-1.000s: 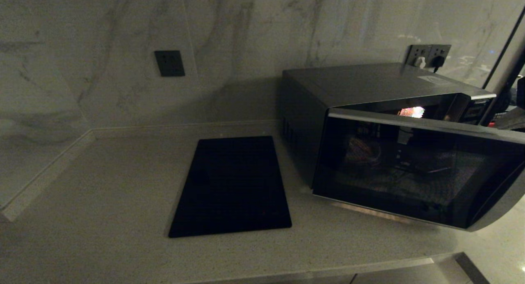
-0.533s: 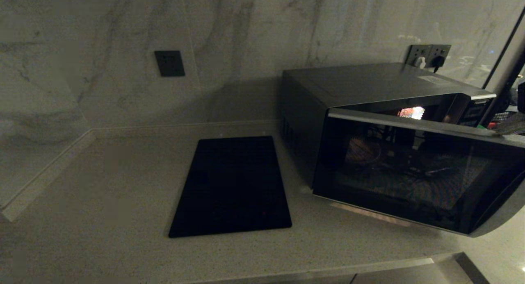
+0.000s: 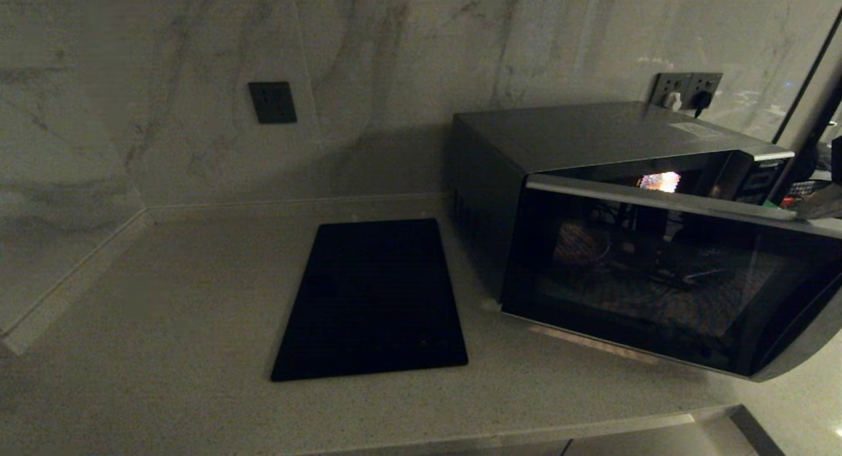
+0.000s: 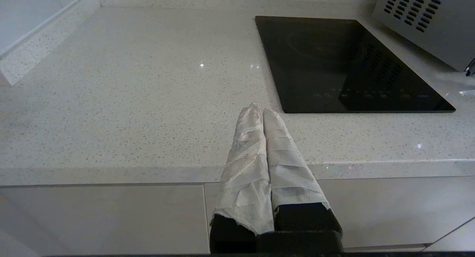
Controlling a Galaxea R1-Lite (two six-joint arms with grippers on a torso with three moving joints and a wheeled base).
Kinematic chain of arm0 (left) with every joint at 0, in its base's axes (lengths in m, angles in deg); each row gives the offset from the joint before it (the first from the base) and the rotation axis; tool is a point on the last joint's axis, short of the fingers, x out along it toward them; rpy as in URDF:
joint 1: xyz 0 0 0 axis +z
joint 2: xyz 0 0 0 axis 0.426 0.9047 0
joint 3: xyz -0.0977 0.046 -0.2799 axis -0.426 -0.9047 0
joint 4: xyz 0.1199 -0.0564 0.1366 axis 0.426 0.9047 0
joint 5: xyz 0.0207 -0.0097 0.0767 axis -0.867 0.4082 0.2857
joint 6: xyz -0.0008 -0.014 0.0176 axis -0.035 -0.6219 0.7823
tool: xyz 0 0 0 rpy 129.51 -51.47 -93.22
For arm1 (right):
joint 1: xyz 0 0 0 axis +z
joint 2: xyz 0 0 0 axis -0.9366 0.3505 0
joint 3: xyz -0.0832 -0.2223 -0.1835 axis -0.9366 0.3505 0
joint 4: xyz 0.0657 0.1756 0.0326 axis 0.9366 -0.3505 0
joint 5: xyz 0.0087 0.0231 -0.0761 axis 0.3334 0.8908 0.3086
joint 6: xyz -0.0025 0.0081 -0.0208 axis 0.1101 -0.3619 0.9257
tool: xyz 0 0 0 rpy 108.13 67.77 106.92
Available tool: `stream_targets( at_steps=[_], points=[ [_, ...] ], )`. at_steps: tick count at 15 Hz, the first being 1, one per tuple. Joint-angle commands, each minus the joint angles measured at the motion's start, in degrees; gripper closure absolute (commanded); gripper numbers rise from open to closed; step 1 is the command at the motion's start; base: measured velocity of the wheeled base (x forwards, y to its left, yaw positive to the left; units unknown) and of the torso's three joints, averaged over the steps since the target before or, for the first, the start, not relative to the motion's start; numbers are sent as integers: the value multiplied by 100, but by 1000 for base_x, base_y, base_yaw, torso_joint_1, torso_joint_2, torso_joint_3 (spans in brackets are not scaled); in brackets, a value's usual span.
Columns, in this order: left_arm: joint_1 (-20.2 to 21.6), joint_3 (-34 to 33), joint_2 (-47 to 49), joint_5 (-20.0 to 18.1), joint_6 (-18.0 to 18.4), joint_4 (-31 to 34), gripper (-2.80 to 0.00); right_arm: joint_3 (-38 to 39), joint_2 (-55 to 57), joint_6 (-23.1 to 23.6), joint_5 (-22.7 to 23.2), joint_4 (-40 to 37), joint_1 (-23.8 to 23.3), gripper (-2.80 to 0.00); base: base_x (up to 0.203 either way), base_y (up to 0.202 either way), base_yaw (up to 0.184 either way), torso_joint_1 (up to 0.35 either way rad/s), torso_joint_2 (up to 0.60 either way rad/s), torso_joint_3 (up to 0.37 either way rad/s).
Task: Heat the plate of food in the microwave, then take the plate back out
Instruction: Open the microwave oven
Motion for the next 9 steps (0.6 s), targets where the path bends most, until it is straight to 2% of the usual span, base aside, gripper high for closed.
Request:
stream_targets(
  at_steps=[1, 4, 7, 9],
  points=[
    [2, 0, 9, 9, -3, -3, 0, -2, -30, 100, 29, -402, 12, 0, 0, 0, 0, 0, 0, 0],
    [2, 0, 9, 2, 3, -3, 0, -2, -189, 516, 145, -1288, 38, 0, 0, 0, 0, 0, 0, 0],
    [2, 0, 9, 2, 2, -3, 0, -10, -458, 845, 320, -1438, 38, 0, 0, 0, 0, 0, 0, 0],
    [2, 0, 9, 6, -6, -3, 0, -40, -612, 981, 775, -1404, 34, 0, 0, 0, 0, 0, 0, 0]
  ],
)
